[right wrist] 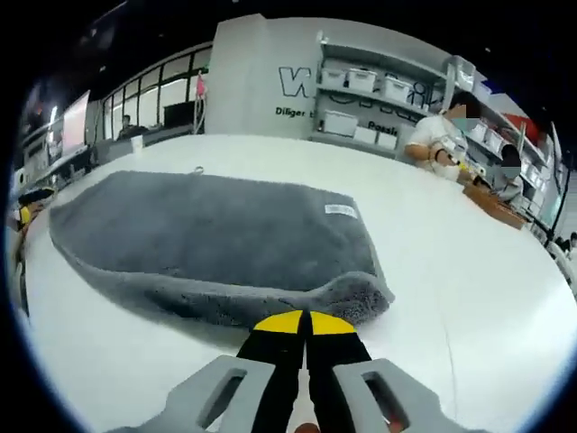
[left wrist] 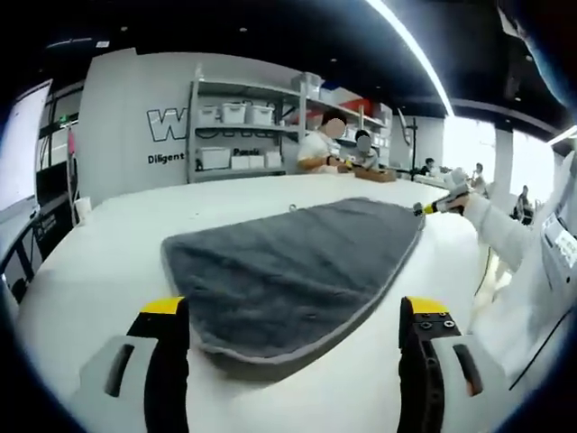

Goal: Open the folded towel by lifting each exposed corner and separating the folded layers until the towel lies flat within the target outline without major curled edges

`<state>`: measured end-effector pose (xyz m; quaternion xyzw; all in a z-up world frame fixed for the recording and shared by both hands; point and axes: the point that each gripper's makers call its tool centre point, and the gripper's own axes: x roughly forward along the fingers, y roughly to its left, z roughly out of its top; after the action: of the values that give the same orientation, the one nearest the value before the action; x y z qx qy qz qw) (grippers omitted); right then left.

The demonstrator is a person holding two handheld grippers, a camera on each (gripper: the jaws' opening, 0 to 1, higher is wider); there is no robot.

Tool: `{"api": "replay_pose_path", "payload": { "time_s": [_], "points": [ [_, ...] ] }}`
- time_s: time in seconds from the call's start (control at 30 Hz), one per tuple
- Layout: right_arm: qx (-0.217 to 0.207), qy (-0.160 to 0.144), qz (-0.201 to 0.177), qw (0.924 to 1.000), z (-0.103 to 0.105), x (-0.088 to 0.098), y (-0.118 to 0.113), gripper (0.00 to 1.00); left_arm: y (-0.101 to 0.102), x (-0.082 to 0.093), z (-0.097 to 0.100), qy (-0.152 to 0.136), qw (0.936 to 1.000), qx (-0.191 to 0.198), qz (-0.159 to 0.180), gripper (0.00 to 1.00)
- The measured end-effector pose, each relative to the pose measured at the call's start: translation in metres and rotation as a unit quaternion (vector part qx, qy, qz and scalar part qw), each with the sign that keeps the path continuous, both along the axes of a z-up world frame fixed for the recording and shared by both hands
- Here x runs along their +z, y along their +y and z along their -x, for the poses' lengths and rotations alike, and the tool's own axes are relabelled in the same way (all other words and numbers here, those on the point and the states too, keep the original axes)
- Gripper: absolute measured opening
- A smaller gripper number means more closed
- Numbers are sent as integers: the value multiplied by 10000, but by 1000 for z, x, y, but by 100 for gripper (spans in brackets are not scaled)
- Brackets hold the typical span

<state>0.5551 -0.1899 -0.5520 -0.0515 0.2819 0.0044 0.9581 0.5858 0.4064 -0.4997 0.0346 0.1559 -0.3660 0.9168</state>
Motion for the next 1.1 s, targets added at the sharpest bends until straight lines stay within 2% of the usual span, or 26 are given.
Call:
{"api": "replay_pose_path", "payload": {
  "time_s": [0.17,0.2,0.27,0.3,0.33,0.4,0.43,0.5,0.6,0.73,0.87,0.9,0.97,1.0,1.03,1.1],
  "points": [
    [-170,-143,-341,9992,20,-7,-4,0,1,-3,-2,61,10000,18,-3,95],
    [-240,-220,-451,9985,22,-4,-5,0,1,-3,-2,71,10000,21,-7,95],
    [-398,-370,-344,9979,26,6,-11,0,2,-3,-2,81,10000,41,-6,95],
    [-566,-461,-218,9971,29,13,-16,4,3,-3,-2,98,9999,76,-10,95],
    [-734,-552,-92,9957,31,21,-21,13,5,-4,-3,115,9999,111,-13,95],
    [-764,-789,289,9935,33,38,-22,25,11,-4,-4,117,9996,242,-47,95],
    [-757,-950,380,9919,35,49,-16,32,14,-4,-4,116,9995,296,-72,95],
    [-652,-1071,461,9910,38,57,-7,38,17,-5,-4,116,9994,310,-89,96],
    [-529,-1139,408,9912,43,62,7,46,21,-8,-1,243,9992,317,-76,97],
    [-592,-1158,92,9915,54,67,26,78,32,-17,0,407,9979,473,-174,97],
    [-622,-1137,-44,9916,59,67,35,95,37,-23,-4,587,9965,591,-92,92],
    [-625,-1125,-84,9916,61,67,37,97,37,-22,-6,605,9962,620,-2,90],
    [-594,-1111,-96,9920,61,67,42,99,36,-21,-8,611,9960,645,113,78],
    [-504,-1095,-71,9927,61,68,46,99,36,-21,-10,615,9956,666,243,70],
    [-464,-1099,-67,9928,60,68,48,99,36,-20,-12,615,9954,646,351,57],
    [-346,-1083,-25,9935,58,68,54,99,39,-21,-18,510,9952,672,502,37]
  ]
}}
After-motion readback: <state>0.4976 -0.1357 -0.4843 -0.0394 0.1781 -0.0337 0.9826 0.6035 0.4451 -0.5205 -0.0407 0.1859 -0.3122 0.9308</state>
